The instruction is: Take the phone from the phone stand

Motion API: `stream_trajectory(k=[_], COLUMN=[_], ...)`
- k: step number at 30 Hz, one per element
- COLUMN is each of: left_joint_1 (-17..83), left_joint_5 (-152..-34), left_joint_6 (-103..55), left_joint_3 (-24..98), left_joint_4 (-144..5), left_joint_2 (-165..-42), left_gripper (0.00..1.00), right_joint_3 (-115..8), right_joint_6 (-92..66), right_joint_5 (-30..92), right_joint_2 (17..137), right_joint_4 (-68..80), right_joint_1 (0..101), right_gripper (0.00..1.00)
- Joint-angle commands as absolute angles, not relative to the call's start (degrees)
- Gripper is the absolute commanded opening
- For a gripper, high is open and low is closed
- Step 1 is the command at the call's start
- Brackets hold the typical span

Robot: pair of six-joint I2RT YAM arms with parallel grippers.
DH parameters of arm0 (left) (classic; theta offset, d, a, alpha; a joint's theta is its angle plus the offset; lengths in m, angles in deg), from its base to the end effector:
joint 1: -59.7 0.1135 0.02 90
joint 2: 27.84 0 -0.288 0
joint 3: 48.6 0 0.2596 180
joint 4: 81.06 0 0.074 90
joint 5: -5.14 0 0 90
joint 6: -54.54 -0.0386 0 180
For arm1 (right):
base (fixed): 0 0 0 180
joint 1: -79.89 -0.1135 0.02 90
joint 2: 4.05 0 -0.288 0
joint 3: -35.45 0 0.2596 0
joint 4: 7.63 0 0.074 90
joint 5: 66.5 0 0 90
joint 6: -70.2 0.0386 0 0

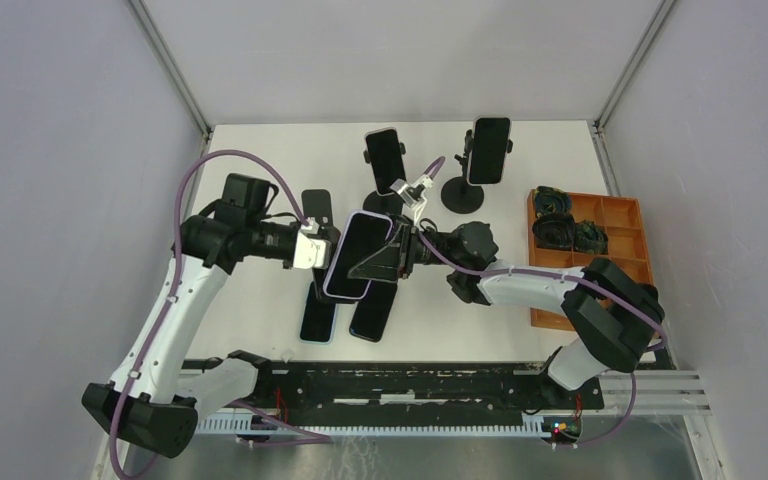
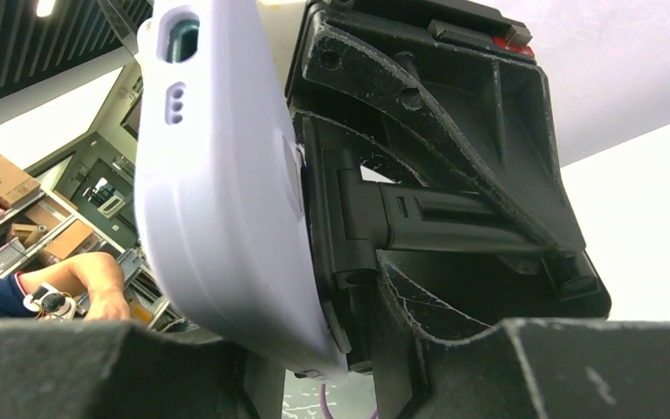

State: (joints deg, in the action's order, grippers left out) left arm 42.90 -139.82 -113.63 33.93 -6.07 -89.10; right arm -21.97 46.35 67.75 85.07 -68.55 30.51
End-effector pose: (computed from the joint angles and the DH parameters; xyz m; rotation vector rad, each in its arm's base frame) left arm 0.1635 -0.0824 0.3827 1.7676 1.1411 -0.5809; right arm 0.1912 0.2643 0.3147 -0.6837 1.3806 2.1007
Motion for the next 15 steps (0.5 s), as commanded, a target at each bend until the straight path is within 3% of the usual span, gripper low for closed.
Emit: stream_trajectory(k=[1,8,15], left_joint_1=[43.2,43.1,43.1], left_joint_5=[-138.8,-138.2,-138.2], left_joint_6=[-118.2,-121.4,-121.8], left_joint_3=[34.5,34.3,34.3], left_joint_4=[-6.4,-4.2,-3.1], left_joint_2=[-88.0,-87.4,-87.3], left_gripper=[0.11,0.02,0.02], right_joint_3=[-25.1,-22.3,-23.2], right_joint_6=[45.7,44.4,37.2], right_joint_5=[67.1,64.7,62.1], right_joint_2=[83.3,80.0,75.7], right_joint_4=[-70.1,-66.4,-54.4], right_joint_1=[30.3,33.4,35.0], right_gripper=[0.26,0.44,0.5])
